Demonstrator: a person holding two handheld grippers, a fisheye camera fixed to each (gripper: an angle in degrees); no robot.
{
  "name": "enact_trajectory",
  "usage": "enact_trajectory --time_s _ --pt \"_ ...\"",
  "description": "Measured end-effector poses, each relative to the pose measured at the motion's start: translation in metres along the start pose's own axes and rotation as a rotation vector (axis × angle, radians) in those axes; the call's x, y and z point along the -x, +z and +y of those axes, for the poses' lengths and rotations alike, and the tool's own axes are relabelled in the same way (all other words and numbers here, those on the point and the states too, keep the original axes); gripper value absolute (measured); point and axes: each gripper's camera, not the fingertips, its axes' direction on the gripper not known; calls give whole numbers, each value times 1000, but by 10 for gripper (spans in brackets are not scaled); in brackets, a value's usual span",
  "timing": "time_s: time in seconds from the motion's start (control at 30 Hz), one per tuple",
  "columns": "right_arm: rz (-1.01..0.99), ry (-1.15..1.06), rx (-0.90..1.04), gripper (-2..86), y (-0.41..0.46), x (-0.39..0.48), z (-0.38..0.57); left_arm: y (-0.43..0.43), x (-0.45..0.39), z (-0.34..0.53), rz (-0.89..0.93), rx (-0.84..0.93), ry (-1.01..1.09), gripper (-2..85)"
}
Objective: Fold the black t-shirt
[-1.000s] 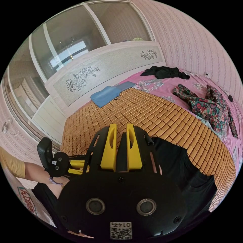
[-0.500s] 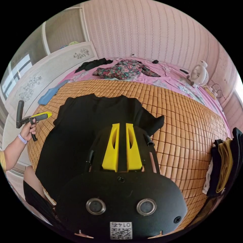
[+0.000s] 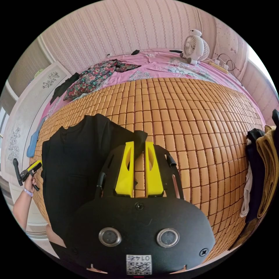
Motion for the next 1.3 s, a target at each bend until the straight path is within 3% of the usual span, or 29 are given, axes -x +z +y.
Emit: enact_trajectory --time_s 0.1,0.2,0.33,0.47,0.57,0.77,0.87,0.93,1.03,1.17,1.3 --pt "12 -54 -114 45 -24 1 -1 -2 -2 2 17 -2 33 7" --pt "23 27 -170 47 -44 -14 -3 -3 5 6 -45 3 8 -3" --pt "-73 -6 -157 43 -56 -19 9 -7 12 12 -13 -13 -35 -4" --pt "-83 -155 -18 24 -39 9 27 -9 5 11 -15 -10 -49 -5" --pt "21 -218 126 8 -17 27 41 -10 -6 10 -47 3 5 -3" --pt "44 -124 53 20 -31 25 58 -19 -17 9 -109 -1 41 0" --pt "-56 -121 -76 32 -74 20 86 -41 -12 18 -125 -32 -25 18" --pt "-145 -162 -54 40 -100 20 122 -66 -12 35 -96 -83 10 29" --pt "-114 -206 60 51 -114 25 179 -112 -7 85 16 -141 44 47" --pt "-8 -215 198 63 -115 34 241 -158 -11 181 253 -69 43 62" --pt "19 -190 338 57 -102 44 287 -173 -37 244 249 68 10 74"
